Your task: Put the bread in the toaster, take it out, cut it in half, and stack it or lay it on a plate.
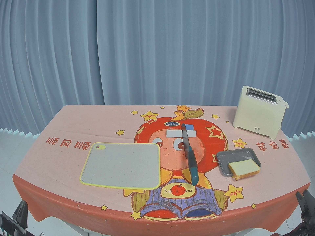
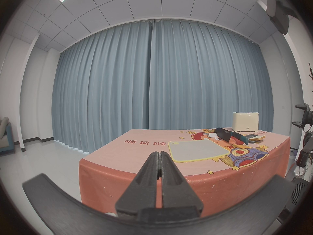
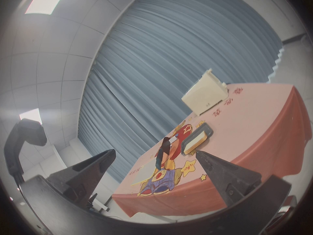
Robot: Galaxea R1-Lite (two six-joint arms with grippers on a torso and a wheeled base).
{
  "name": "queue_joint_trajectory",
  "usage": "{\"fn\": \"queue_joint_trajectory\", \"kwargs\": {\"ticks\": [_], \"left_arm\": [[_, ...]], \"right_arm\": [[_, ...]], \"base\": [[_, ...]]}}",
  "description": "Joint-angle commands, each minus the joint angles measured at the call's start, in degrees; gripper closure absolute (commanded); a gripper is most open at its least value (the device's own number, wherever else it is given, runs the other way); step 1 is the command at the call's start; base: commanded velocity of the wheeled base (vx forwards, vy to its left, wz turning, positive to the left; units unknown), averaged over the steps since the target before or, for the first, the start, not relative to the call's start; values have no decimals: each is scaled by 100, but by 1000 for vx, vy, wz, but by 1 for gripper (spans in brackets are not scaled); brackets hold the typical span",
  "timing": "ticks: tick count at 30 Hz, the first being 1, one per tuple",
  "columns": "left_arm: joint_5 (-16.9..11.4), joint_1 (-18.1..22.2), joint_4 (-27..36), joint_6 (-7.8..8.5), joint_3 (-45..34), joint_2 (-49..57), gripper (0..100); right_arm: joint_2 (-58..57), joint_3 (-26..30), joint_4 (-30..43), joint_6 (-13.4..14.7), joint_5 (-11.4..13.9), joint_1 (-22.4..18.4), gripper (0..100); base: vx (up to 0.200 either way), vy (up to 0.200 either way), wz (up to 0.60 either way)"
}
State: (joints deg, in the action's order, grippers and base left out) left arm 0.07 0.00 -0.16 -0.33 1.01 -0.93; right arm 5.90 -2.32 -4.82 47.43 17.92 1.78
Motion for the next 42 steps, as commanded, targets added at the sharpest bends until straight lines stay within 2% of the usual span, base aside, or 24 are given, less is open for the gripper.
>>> {"fn": "queue_joint_trajectory", "kwargs": {"ticks": [1,2,3,6,14,24,29,42], "left_arm": [[1,0,-2,-2,-101,84,100],[1,0,-2,-2,-101,84,100],[1,0,-2,-2,-101,84,100],[1,0,-2,-2,-101,84,100],[1,0,-2,-2,-101,84,100],[1,0,-2,-2,-101,84,100],[1,0,-2,-2,-101,84,100],[1,0,-2,-2,-101,84,100]], "right_arm": [[245,-6,7,214,45,138,0],[306,29,16,354,45,191,0],[306,29,16,354,45,191,0],[386,82,16,609,45,314,0],[913,-6,-99,987,45,428,0],[1379,-199,-125,996,54,472,0],[1713,-225,-371,996,54,499,0],[2099,-568,-468,978,62,973,0]], "base": [[0,0,0],[0,0,0],[0,0,0],[0,0,0],[0,0,0],[0,0,0],[0,0,0],[0,0,0]]}}
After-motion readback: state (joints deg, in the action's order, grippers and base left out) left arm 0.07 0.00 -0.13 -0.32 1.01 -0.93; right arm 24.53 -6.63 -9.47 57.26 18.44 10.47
